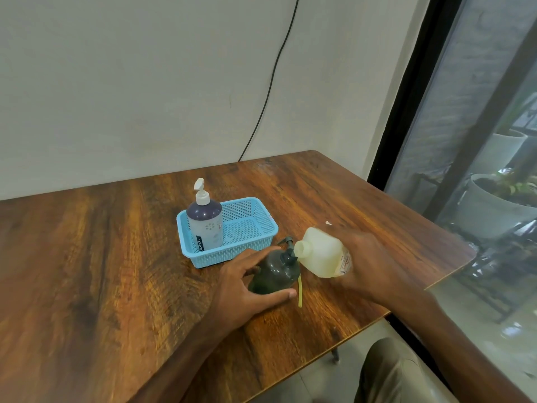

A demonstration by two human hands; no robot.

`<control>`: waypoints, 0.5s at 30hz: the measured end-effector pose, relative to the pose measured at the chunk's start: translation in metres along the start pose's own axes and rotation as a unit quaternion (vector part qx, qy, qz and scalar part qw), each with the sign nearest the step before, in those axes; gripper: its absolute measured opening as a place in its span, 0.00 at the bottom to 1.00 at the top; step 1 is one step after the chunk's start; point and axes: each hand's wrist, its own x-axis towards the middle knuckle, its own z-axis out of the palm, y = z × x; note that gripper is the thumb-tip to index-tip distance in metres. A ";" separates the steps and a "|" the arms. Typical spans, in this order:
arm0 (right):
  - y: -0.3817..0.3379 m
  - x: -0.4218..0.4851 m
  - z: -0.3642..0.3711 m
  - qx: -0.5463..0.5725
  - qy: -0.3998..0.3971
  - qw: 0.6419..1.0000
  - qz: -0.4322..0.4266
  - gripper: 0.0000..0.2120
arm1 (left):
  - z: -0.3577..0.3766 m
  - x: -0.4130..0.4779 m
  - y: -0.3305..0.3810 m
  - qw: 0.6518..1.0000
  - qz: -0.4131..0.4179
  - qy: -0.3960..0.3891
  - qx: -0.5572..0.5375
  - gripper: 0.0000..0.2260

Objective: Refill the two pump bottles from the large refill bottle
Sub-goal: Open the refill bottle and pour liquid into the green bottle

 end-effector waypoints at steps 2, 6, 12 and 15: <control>-0.001 0.001 -0.001 -0.006 -0.003 1.000 -0.002 0.39 | 0.000 0.000 0.000 1.000 0.003 0.003 0.004 0.32; -0.001 0.001 -0.001 -0.010 -0.001 1.000 0.003 0.39 | -0.001 0.000 0.001 1.000 0.003 0.007 0.009 0.32; 0.001 0.001 0.000 -0.007 0.001 1.000 0.002 0.40 | 0.000 0.001 -0.001 1.000 0.005 0.002 0.015 0.34; 0.004 0.000 0.002 -0.019 -0.003 1.000 0.007 0.41 | 0.000 0.000 -0.001 1.000 0.002 0.000 0.011 0.34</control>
